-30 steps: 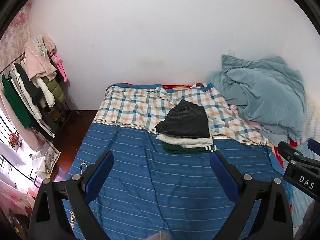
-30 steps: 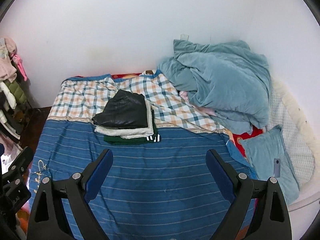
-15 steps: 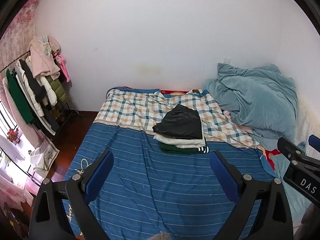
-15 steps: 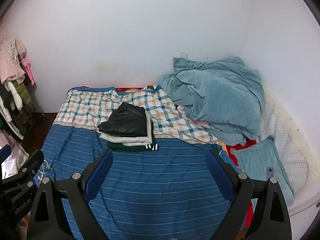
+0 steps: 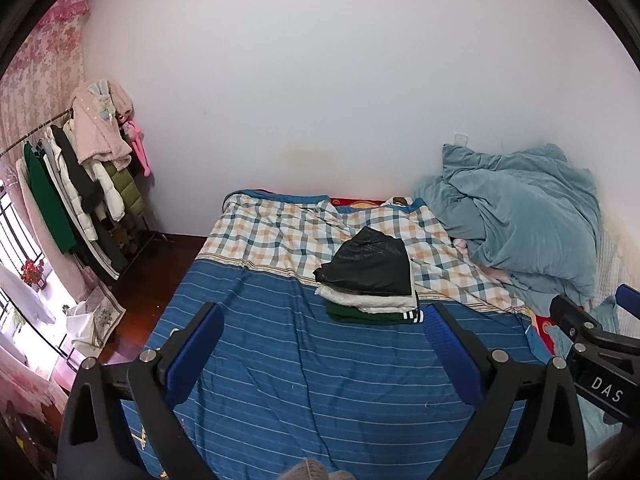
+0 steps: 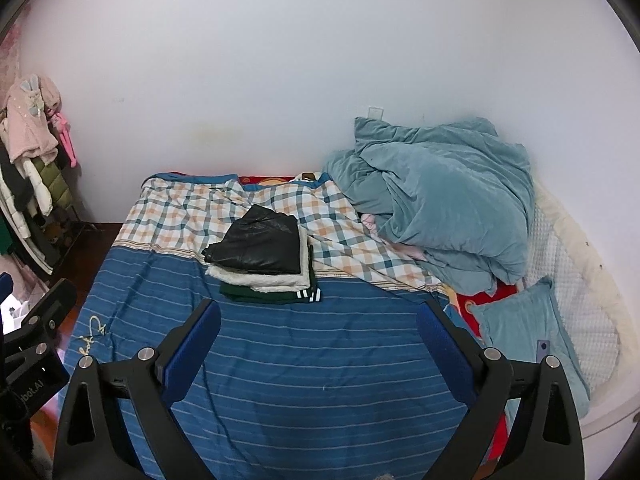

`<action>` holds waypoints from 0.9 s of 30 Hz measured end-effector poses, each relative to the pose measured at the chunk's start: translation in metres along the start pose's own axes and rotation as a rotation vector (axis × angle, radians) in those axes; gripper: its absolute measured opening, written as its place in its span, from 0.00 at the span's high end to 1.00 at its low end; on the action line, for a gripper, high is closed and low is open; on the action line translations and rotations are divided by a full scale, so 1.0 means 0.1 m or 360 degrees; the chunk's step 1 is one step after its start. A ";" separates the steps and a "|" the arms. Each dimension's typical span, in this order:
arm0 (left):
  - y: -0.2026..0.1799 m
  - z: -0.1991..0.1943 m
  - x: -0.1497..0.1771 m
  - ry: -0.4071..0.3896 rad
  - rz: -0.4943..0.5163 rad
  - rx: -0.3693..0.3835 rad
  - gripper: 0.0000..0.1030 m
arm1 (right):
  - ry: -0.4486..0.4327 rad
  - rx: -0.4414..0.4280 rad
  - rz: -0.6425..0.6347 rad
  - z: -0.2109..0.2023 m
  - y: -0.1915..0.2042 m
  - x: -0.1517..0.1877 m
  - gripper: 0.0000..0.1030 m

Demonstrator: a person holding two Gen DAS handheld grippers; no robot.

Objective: Fold large clothes

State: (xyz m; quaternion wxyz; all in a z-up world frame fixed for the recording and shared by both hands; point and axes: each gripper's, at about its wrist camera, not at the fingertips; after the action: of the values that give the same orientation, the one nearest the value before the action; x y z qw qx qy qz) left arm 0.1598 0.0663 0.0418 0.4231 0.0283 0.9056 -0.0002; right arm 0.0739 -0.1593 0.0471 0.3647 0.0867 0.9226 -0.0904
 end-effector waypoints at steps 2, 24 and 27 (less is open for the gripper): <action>-0.01 -0.01 0.01 -0.0002 0.0006 0.0000 0.01 | -0.0001 -0.0004 -0.0002 0.02 0.01 -0.02 0.03; -0.07 -0.05 -0.02 -0.0002 0.0016 -0.0013 0.01 | -0.0003 -0.0002 0.0023 0.06 -0.08 -0.01 0.03; -0.07 -0.06 -0.02 -0.0006 0.0019 -0.0017 0.01 | -0.0001 0.0000 0.0019 0.07 -0.08 -0.01 0.03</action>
State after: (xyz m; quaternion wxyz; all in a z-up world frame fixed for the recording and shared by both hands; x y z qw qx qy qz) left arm 0.1564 0.0596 0.0470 0.4249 0.0315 0.9047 0.0072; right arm 0.0774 -0.1687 0.0442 0.3656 0.0923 0.9220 -0.0883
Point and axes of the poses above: each gripper's, at about its wrist camera, not at the fingertips, and z roughly the way its jaws point, y to its left, x to its underside, and after that the axes turned 2 degrees about y, right-handed
